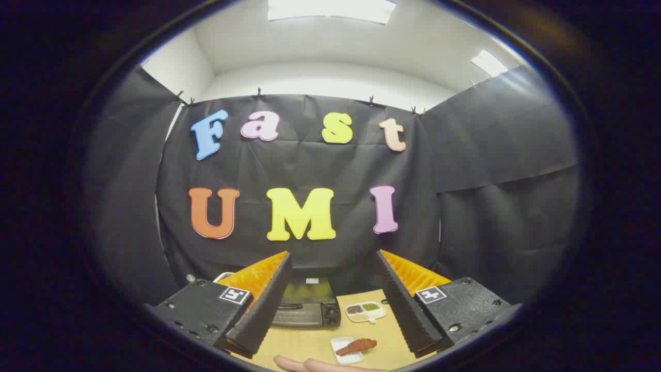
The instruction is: Open the toaster oven, put the food inside, and close the toaster oven door.
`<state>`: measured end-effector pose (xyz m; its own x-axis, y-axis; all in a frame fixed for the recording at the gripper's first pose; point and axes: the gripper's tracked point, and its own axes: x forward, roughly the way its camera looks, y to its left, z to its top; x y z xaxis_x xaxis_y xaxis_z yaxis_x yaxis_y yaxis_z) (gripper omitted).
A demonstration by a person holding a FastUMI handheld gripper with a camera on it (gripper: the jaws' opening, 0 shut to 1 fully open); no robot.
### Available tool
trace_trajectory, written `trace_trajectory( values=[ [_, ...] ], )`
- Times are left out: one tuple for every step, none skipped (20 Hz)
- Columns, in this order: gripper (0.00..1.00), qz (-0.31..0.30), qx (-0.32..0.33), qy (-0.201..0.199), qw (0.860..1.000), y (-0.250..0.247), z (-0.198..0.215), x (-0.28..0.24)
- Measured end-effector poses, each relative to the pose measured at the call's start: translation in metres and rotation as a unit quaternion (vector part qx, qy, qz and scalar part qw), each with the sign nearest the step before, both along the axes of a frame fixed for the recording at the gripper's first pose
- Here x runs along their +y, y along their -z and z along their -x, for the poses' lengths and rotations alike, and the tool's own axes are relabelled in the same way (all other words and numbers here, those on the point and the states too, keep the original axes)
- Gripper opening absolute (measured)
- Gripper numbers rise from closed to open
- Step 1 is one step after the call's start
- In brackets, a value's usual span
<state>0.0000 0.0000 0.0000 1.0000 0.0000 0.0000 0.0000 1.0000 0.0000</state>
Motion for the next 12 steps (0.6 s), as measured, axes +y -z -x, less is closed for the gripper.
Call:
trace_trajectory(
  values=[
    [1.00,0.000,-0.002,0.000,1.000,-0.0017,0.0012,-0.0005],
    [1.00,0.000,-0.004,0.002,1.000,-0.0035,0.0038,-0.0010],
    [1.00,0.000,-0.008,0.005,1.000,-0.0065,0.0051,-0.0018],
    [1.00,0.000,-0.012,0.008,1.000,-0.0082,0.0055,-0.0022],
    [1.00,0.001,-0.014,0.012,1.000,-0.0093,0.0065,-0.0037],
    [1.00,0.003,-0.014,0.013,1.000,-0.0080,0.0068,-0.0029],
    [1.00,0.004,-0.013,0.012,1.000,-0.0083,0.0075,-0.0015],
    [1.00,0.004,-0.011,0.010,1.000,-0.0070,0.0079,-0.0009],
    [1.00,0.003,-0.010,0.010,1.000,-0.0072,0.0080,-0.0014],
    [1.00,0.003,-0.008,0.012,1.000,-0.0059,0.0068,-0.0034],
    [1.00,0.004,-0.006,0.016,1.000,-0.0047,0.0051,-0.0055],
    [1.00,0.004,-0.004,0.020,1.000,-0.0040,0.0038,-0.0072]
  ],
)
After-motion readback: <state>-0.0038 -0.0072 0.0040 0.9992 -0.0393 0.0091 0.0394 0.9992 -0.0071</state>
